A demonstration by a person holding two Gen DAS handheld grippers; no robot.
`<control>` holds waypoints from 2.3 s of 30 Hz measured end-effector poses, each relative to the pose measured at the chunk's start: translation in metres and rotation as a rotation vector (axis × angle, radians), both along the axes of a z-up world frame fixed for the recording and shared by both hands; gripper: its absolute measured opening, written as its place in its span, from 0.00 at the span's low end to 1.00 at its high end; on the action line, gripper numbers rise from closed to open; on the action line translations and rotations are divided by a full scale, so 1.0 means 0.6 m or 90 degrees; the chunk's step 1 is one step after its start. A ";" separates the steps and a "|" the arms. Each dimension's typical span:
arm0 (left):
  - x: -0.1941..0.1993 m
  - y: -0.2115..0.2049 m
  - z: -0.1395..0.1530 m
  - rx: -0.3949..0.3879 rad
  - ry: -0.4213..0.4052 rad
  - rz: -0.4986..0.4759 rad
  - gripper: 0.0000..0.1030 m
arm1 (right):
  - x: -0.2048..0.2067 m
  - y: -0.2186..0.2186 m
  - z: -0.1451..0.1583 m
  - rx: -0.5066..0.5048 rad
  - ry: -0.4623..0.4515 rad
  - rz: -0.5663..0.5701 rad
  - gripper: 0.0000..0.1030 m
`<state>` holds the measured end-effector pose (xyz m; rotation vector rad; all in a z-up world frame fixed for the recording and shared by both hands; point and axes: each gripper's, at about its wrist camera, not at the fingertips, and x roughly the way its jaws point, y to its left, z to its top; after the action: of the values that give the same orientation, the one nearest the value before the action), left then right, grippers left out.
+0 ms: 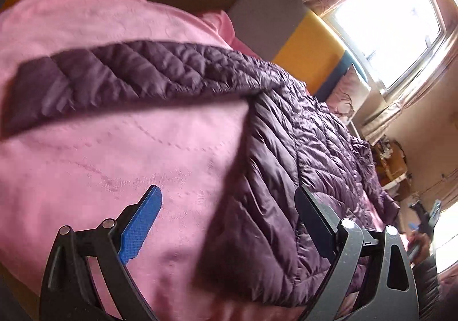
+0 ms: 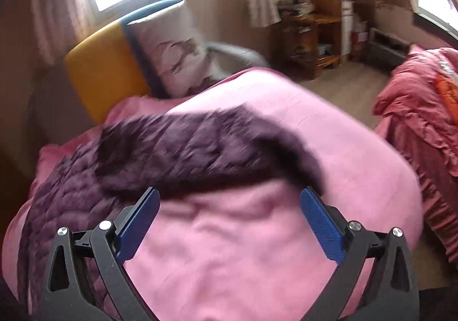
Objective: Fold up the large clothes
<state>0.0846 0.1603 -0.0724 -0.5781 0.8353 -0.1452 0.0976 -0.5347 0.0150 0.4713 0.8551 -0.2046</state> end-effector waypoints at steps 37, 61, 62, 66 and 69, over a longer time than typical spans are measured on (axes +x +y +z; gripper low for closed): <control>-0.103 0.174 0.050 0.059 0.054 0.271 0.83 | -0.035 0.376 0.004 -0.067 -0.033 0.344 0.80; -0.041 0.362 0.028 0.210 0.136 0.481 0.47 | 0.042 0.623 -0.150 -0.153 -0.004 0.452 0.87; -0.047 0.351 0.044 0.223 0.116 0.496 0.64 | 0.043 0.622 -0.151 -0.153 -0.005 0.452 0.88; -0.059 0.280 0.104 0.234 0.007 0.473 0.83 | 0.045 0.608 -0.130 -0.121 0.007 0.469 0.87; -0.024 0.189 0.122 0.208 -0.031 0.344 0.83 | 0.050 0.536 -0.098 -0.017 -0.010 0.425 0.79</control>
<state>0.0701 0.2736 0.0009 -0.4709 0.6130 0.4610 0.1273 -0.2133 -0.0438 0.1433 0.9492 0.4006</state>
